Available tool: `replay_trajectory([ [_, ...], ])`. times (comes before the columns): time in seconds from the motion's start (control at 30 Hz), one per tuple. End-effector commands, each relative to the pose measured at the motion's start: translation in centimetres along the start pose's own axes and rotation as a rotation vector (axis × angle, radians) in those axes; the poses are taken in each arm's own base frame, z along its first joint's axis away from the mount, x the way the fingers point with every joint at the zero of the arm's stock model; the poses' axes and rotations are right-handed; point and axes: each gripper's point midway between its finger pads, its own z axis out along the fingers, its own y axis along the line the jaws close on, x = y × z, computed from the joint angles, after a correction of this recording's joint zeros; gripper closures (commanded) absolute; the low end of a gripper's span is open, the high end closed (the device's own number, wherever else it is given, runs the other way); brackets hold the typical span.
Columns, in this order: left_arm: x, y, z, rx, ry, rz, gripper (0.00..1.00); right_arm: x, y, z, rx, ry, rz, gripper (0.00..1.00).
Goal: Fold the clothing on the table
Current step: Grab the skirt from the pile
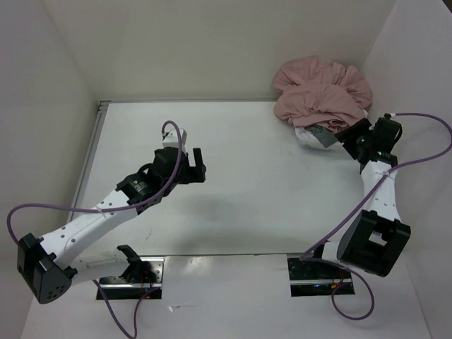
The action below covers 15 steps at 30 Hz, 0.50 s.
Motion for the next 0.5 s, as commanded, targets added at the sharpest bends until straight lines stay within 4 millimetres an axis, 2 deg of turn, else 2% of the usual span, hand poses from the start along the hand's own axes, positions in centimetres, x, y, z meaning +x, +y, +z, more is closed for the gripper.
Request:
replay_trajectory([
  [0.0,-1.5,-0.3,-0.8,0.021,-0.057,-0.060,0.01,-2.1,2.1,-1.0,-0.019,-0.111,-0.052,0.45],
  [0.03,-1.4,0.0,-0.9,0.012,-0.060,-0.060,0.01,-1.8,3.1,-1.0,-0.028,-0.113,-0.070,0.50],
  [0.07,-1.3,-0.2,-0.9,0.012,-0.063,-0.055,0.01,-2.0,2.9,-0.8,0.010,-0.139,-0.076,0.56],
  [0.13,-1.3,-0.1,-1.3,0.013,-0.074,-0.054,0.01,-1.9,3.3,0.0,0.035,-0.148,-0.100,0.61],
  [0.2,-1.3,0.1,-1.4,0.008,-0.084,-0.057,0.01,-2.6,3.0,1.1,0.073,-0.165,-0.114,0.61],
  [0.3,-1.5,0.1,-1.7,0.017,-0.098,-0.064,0.01,-2.6,2.6,2.6,0.118,-0.153,-0.140,0.61],
  [0.33,-1.5,0.1,-1.7,0.017,-0.098,-0.064,0.01,-3.4,2.8,2.5,0.118,-0.181,-0.152,0.61],
  [0.37,-1.7,0.1,-1.9,0.022,-0.105,-0.068,0.01,-2.7,3.1,3.1,0.121,-0.173,-0.172,0.61],
  [0.43,-1.3,0.3,-1.8,0.018,-0.098,-0.065,0.01,-3.5,3.0,3.8,0.151,-0.198,-0.210,0.59],
  [0.47,-1.5,0.3,-2.0,0.022,-0.105,-0.068,0.01,-3.5,4.0,4.0,0.143,-0.203,-0.232,0.59],
])
